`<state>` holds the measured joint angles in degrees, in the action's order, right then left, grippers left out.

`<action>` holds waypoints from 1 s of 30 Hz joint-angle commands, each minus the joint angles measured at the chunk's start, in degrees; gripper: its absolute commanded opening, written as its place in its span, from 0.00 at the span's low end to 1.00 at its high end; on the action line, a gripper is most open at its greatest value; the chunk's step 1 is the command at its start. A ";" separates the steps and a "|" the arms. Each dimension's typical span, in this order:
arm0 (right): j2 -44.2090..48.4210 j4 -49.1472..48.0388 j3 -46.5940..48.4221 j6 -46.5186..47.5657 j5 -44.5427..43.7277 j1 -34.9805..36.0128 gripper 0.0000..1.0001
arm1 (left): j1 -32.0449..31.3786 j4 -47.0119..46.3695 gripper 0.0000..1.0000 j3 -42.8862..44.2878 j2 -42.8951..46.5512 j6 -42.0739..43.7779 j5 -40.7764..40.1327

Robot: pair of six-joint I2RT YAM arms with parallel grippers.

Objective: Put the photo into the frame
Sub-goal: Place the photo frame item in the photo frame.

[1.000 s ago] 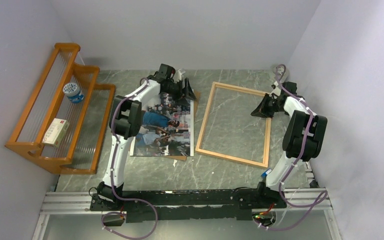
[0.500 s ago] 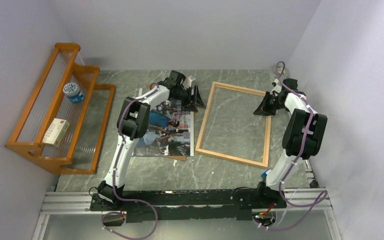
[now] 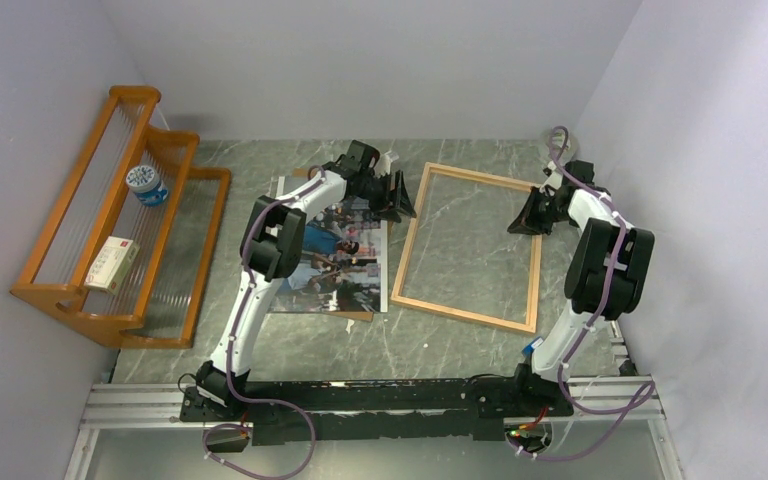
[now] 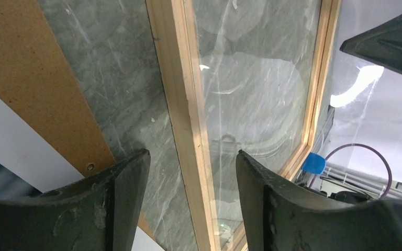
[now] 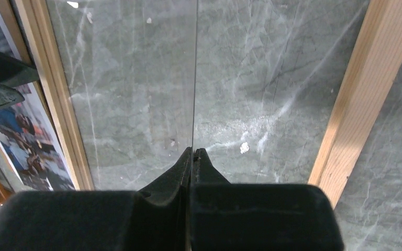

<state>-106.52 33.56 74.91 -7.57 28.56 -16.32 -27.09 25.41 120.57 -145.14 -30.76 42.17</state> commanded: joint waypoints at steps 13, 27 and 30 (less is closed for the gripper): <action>8.56 -6.40 -4.69 -0.95 -2.39 0.10 0.00 | -1.56 4.86 0.62 0.78 -2.46 2.90 -6.78; 13.24 -13.55 -9.39 -3.19 5.17 1.01 0.00 | -1.75 6.05 0.60 0.24 -3.70 3.39 -7.50; 14.84 -15.39 -11.46 -4.01 5.48 0.99 0.00 | -1.82 6.17 0.59 0.28 -3.96 3.26 -7.46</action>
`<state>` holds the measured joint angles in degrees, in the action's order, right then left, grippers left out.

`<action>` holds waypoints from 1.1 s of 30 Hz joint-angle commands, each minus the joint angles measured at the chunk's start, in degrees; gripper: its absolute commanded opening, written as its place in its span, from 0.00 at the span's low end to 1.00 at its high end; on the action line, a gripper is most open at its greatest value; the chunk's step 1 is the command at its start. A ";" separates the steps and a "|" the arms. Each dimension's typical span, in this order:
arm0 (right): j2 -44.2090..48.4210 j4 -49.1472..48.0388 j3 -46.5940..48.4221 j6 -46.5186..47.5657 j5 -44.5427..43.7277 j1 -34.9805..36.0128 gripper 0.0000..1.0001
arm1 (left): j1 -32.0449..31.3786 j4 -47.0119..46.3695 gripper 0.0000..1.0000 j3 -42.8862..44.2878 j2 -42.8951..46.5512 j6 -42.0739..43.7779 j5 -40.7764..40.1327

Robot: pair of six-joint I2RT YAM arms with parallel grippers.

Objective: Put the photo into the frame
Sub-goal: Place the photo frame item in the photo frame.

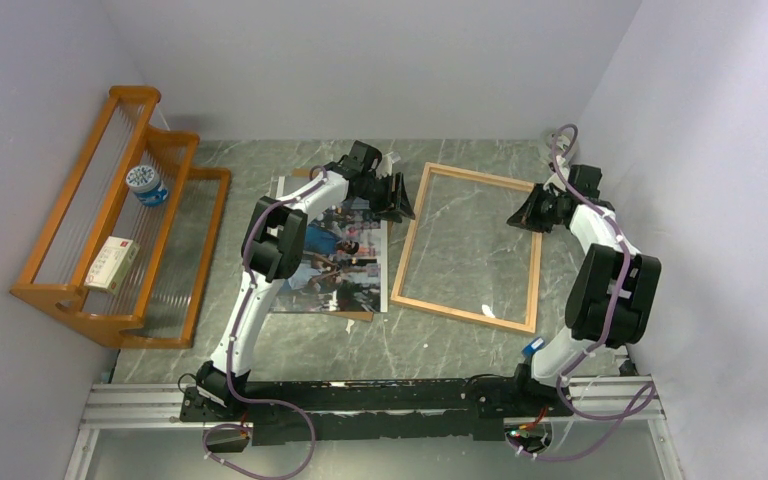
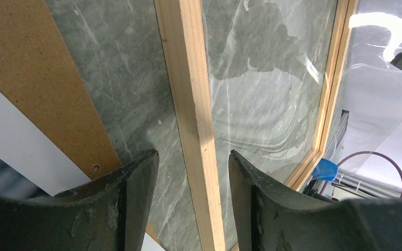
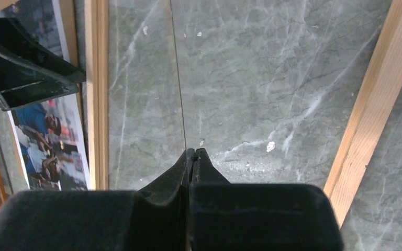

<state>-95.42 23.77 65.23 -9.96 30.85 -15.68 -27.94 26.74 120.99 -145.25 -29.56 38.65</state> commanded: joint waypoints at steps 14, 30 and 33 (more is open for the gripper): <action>4.47 -8.09 -4.41 -7.03 -2.98 0.36 0.33 | -1.04 4.72 0.61 -0.97 -3.63 1.55 -3.28; 9.12 -20.43 -13.03 -8.85 -4.72 0.41 0.00 | -1.14 5.14 0.61 -0.13 -4.60 0.92 -3.51; 9.72 -21.83 -14.10 -8.84 -5.17 0.41 0.00 | -1.31 5.41 0.61 0.41 -5.26 0.82 -3.50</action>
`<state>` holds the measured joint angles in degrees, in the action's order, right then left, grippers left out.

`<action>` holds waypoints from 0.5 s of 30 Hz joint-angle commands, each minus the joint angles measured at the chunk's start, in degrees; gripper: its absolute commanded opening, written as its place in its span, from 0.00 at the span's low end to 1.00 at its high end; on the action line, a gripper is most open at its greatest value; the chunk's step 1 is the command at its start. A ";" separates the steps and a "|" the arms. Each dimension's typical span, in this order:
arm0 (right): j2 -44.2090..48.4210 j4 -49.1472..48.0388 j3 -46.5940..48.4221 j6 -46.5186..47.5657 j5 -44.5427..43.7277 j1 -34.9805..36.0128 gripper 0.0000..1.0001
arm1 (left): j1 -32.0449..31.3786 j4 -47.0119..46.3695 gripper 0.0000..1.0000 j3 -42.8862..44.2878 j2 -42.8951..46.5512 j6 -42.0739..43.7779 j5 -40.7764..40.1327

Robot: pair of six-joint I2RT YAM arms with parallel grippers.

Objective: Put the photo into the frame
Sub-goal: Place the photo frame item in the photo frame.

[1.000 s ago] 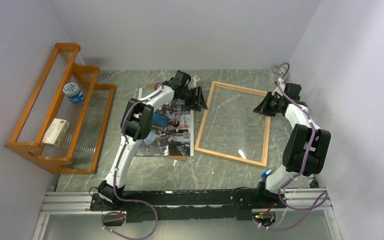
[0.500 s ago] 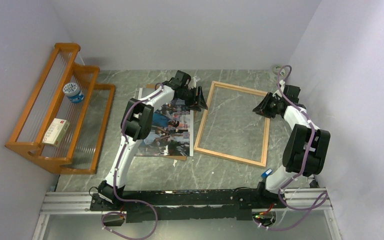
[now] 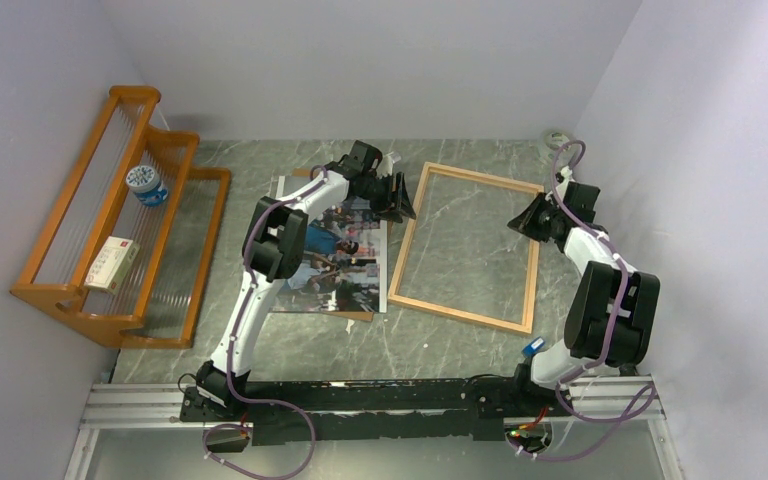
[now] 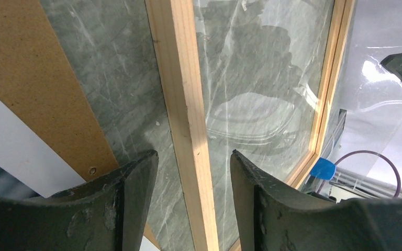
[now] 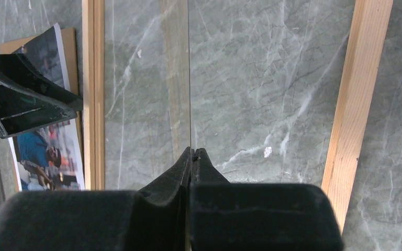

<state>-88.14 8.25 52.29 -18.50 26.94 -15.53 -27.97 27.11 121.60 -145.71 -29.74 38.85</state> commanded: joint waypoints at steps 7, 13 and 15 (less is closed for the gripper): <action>4.77 -10.91 -4.45 0.06 0.70 0.32 0.00 | -1.40 5.44 0.61 0.26 -5.79 0.60 -3.64; 5.65 -13.67 -5.92 -0.85 0.35 0.26 0.00 | -1.41 5.81 0.61 0.30 -6.32 0.74 -3.62; 5.32 -14.13 -5.89 -1.41 -0.01 0.30 0.00 | -1.48 5.84 0.61 0.22 -6.34 0.73 -3.48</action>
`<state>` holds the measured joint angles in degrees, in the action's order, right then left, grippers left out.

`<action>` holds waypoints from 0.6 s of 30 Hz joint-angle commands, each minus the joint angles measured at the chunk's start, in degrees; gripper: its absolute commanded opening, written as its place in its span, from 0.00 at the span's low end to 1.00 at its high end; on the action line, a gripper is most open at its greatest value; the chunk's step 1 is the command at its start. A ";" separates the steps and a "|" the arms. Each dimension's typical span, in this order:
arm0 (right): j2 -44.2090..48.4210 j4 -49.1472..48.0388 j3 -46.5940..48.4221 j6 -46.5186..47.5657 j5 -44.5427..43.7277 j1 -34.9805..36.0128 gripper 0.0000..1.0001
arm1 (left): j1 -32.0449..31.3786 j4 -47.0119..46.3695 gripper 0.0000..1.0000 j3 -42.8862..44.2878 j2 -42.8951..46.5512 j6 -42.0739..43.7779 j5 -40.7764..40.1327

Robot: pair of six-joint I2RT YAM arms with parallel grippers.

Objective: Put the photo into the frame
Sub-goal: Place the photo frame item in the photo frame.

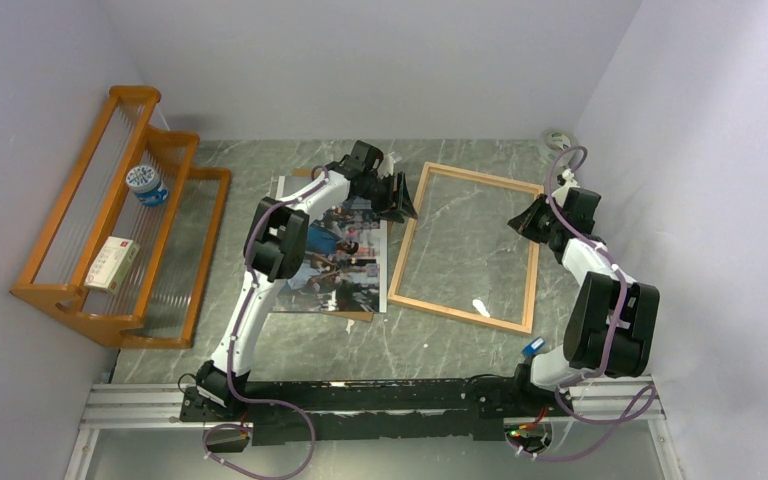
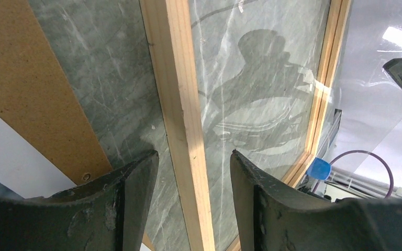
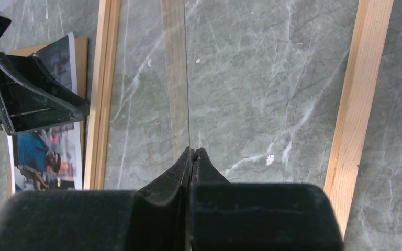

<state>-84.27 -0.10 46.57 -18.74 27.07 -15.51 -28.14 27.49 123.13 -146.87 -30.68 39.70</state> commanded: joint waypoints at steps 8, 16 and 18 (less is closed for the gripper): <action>0.31 -8.45 -0.18 -2.53 -1.44 0.25 0.00 | -1.27 5.66 0.61 -1.05 -5.17 2.02 -4.15; -2.95 -8.41 1.67 -3.22 0.72 0.29 0.06 | -1.30 5.90 0.61 -0.89 -5.40 2.28 -4.01; -3.16 -7.18 2.06 -3.15 0.81 0.24 0.15 | -1.27 5.99 0.61 -0.81 -5.45 2.29 -4.00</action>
<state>-87.02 -4.89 46.22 -21.63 27.07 -15.44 -28.14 27.64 123.46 -147.06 -30.65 40.05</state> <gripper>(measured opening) 0.072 0.606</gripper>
